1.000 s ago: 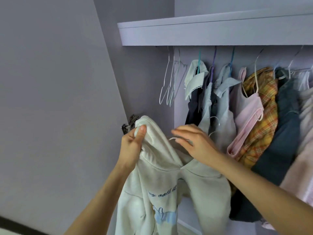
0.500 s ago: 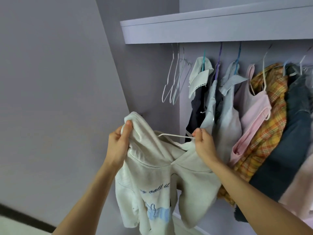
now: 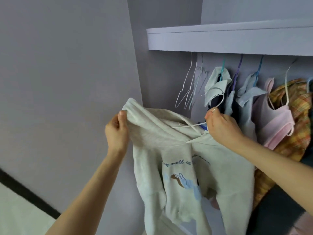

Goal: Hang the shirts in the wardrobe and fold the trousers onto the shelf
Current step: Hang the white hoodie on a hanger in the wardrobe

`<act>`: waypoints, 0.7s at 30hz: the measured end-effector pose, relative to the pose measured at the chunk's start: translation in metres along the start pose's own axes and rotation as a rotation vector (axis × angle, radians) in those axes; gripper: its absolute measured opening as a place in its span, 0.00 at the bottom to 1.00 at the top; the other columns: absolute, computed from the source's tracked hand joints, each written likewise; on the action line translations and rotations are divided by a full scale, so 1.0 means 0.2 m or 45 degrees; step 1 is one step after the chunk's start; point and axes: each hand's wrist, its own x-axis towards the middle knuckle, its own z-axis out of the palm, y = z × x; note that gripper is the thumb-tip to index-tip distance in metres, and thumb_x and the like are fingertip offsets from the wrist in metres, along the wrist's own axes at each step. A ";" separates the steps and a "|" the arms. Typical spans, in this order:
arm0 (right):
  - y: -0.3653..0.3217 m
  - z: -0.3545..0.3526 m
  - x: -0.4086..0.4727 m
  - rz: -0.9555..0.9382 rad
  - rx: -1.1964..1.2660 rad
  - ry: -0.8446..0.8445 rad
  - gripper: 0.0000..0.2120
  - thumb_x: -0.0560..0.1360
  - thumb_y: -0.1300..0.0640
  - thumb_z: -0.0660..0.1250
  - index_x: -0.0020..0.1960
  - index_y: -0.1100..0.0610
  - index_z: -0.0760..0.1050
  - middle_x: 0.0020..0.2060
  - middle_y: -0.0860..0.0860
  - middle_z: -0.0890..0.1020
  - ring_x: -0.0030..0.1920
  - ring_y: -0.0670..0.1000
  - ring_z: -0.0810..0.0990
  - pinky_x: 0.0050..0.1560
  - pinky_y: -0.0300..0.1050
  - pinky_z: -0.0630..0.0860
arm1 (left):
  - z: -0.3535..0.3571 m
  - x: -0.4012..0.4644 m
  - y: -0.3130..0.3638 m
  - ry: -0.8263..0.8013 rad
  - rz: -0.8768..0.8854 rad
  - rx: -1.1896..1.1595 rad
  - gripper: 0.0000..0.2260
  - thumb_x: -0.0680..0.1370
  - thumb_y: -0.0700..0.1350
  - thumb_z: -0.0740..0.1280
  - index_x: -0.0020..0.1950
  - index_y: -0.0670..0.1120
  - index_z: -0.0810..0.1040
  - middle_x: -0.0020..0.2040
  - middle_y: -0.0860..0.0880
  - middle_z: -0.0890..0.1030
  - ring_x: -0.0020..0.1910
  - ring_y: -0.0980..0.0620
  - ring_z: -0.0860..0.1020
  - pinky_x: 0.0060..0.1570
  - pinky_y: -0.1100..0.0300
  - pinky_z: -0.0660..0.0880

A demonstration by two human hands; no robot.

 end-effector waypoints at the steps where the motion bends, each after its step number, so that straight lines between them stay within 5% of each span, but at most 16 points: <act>1: 0.01 -0.03 0.02 -0.037 -0.033 0.036 0.09 0.77 0.66 0.53 0.48 0.67 0.71 0.35 0.62 0.78 0.36 0.62 0.81 0.32 0.52 0.75 | 0.00 0.00 0.01 -0.005 0.038 0.004 0.20 0.82 0.49 0.57 0.31 0.49 0.55 0.25 0.58 0.57 0.27 0.59 0.56 0.28 0.64 0.55; 5: 0.08 -0.14 0.08 0.231 0.215 0.041 0.08 0.77 0.64 0.56 0.51 0.66 0.71 0.40 0.69 0.80 0.43 0.68 0.80 0.43 0.57 0.74 | 0.01 0.00 0.05 0.030 0.152 0.063 0.20 0.82 0.48 0.56 0.30 0.48 0.57 0.27 0.57 0.58 0.25 0.59 0.59 0.26 0.67 0.57; 8: -0.03 -0.16 0.02 -0.066 0.047 0.040 0.07 0.76 0.67 0.57 0.50 0.65 0.73 0.37 0.63 0.78 0.37 0.62 0.81 0.35 0.50 0.75 | 0.02 0.03 0.07 0.152 0.120 0.117 0.20 0.82 0.46 0.56 0.30 0.48 0.58 0.26 0.55 0.60 0.23 0.60 0.62 0.25 0.68 0.60; 10: -0.06 -0.13 -0.01 -0.241 -0.131 -0.107 0.10 0.77 0.66 0.54 0.54 0.64 0.71 0.45 0.60 0.77 0.40 0.58 0.82 0.36 0.47 0.76 | 0.04 0.01 0.05 0.117 0.136 0.147 0.20 0.82 0.46 0.55 0.30 0.46 0.60 0.27 0.54 0.61 0.24 0.59 0.63 0.25 0.67 0.61; 13: 0.01 -0.14 0.04 0.076 0.060 -0.206 0.12 0.80 0.61 0.49 0.57 0.63 0.68 0.51 0.60 0.78 0.50 0.61 0.79 0.47 0.51 0.73 | 0.04 -0.04 0.02 0.064 0.157 0.162 0.19 0.82 0.47 0.55 0.31 0.43 0.62 0.27 0.53 0.63 0.25 0.59 0.63 0.27 0.68 0.63; 17: -0.04 -0.11 0.06 0.294 0.474 0.087 0.11 0.79 0.62 0.52 0.52 0.62 0.72 0.47 0.63 0.81 0.49 0.66 0.77 0.46 0.52 0.67 | 0.03 -0.05 0.04 0.061 0.234 0.198 0.18 0.82 0.46 0.55 0.32 0.44 0.65 0.26 0.53 0.65 0.25 0.58 0.65 0.28 0.66 0.64; 21: -0.15 0.00 0.06 0.532 0.723 0.086 0.12 0.78 0.63 0.52 0.54 0.60 0.73 0.50 0.58 0.82 0.53 0.62 0.77 0.51 0.51 0.68 | 0.04 -0.09 0.06 -0.231 0.339 0.316 0.18 0.81 0.46 0.57 0.31 0.51 0.61 0.25 0.55 0.62 0.26 0.55 0.61 0.29 0.56 0.61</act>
